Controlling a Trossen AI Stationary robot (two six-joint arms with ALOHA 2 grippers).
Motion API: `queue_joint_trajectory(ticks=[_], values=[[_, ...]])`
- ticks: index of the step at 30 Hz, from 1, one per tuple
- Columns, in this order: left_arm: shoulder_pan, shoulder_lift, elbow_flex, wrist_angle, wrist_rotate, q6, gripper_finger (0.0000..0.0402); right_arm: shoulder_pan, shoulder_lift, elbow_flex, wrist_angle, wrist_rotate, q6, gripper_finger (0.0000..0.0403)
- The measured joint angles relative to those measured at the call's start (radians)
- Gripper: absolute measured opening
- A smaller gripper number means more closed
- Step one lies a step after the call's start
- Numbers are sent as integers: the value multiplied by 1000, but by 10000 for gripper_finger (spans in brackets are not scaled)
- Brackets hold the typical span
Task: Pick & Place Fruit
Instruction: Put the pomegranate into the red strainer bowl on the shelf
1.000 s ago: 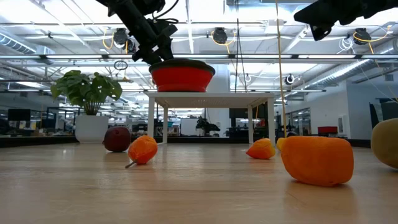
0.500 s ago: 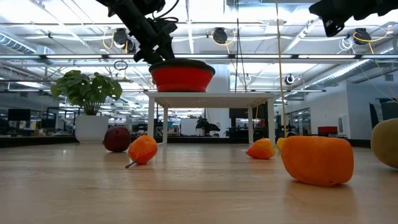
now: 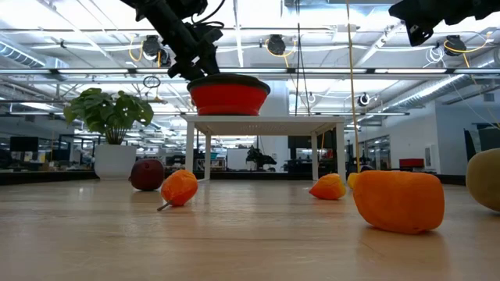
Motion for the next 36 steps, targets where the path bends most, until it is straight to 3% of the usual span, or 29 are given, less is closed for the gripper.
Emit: queue_joint_trajectory(ticks=[7,11,20,26,36], values=[[0,0,0,3,0,1,258,0,0,0,0,0,0,4],[7,-7,2,47,-17,88,280,0,0,0,1,-1,0,4],[-23,-11,237,-52,-27,138,291,0,0,0,2,-5,52,4],[-121,-11,332,-265,-16,23,292,0,0,0,1,-5,48,4],[-323,-10,335,-563,-18,-291,292,0,0,0,1,-5,45,4]])
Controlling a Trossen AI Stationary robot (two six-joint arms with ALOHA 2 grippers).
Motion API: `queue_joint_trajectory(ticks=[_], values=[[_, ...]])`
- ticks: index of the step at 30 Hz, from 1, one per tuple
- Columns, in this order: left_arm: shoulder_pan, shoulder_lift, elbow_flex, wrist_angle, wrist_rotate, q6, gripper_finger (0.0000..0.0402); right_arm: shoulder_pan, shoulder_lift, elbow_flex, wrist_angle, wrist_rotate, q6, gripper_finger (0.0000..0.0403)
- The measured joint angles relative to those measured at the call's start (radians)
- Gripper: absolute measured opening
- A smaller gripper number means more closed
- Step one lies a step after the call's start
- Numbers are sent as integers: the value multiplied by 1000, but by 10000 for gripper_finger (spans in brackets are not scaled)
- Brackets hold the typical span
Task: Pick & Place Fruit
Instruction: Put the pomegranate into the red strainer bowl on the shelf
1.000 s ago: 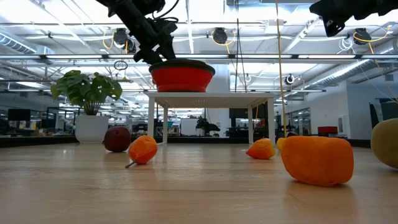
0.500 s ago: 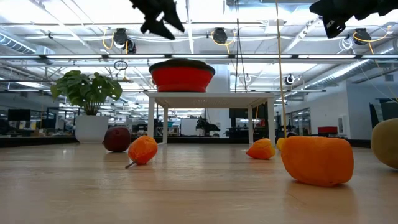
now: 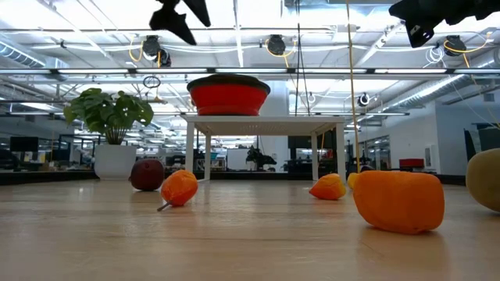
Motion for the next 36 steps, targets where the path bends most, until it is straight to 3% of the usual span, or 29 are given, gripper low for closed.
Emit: queue_joint_trajectory(ticks=[16,28,36], values=[[-271,8,-36,-149,-111,-463,292,0,0,0,0,-2,0,4],[-363,10,-303,-86,-120,-742,292,0,0,1,0,-3,0,4],[-359,10,-477,101,-115,-779,292,0,0,1,0,-3,0,4]])
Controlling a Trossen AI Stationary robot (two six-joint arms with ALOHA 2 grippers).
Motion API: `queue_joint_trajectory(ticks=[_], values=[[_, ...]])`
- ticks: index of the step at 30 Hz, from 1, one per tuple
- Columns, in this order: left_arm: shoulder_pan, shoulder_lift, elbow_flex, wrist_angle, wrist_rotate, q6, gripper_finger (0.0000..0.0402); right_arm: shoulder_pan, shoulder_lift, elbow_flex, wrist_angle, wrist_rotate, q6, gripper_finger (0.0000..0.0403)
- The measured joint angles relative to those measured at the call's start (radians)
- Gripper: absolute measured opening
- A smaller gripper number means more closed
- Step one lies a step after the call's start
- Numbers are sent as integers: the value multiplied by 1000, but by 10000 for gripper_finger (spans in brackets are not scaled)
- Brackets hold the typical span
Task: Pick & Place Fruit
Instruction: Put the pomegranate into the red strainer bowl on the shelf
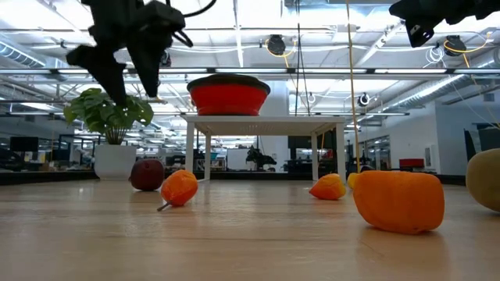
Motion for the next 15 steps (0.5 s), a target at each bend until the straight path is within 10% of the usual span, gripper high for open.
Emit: queue_joint_trajectory(ticks=[15], values=[[87,0,-166,249,61,-188,292,0,0,0,0,0,0,4]])
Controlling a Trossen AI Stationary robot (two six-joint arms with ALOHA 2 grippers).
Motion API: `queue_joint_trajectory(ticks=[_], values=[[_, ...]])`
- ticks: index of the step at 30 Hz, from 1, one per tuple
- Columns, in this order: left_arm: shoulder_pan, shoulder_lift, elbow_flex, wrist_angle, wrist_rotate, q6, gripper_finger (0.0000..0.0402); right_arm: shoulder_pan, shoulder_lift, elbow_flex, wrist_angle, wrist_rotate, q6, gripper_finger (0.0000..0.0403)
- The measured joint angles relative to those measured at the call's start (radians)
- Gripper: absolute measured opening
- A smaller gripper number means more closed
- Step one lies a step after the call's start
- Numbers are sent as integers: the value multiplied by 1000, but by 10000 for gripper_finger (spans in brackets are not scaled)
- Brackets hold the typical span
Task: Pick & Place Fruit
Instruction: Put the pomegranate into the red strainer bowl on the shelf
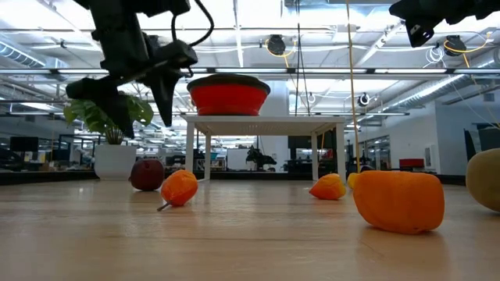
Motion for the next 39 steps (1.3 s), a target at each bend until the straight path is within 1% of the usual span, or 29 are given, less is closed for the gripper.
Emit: queue_joint_trajectory(ticks=[9,19,23,27,32,39], values=[[46,0,-48,47,0,-87,292,0,0,0,0,0,0,4],[63,0,-52,55,-8,-81,292,0,0,0,0,0,0,4],[63,44,-52,60,-2,-79,292,0,0,0,0,0,-1,4],[63,123,-52,84,42,-78,292,0,0,0,-4,0,-1,4],[63,192,-52,107,45,-89,292,0,0,0,-7,0,-1,4],[67,228,-52,140,46,-88,292,0,0,0,-7,0,0,4]])
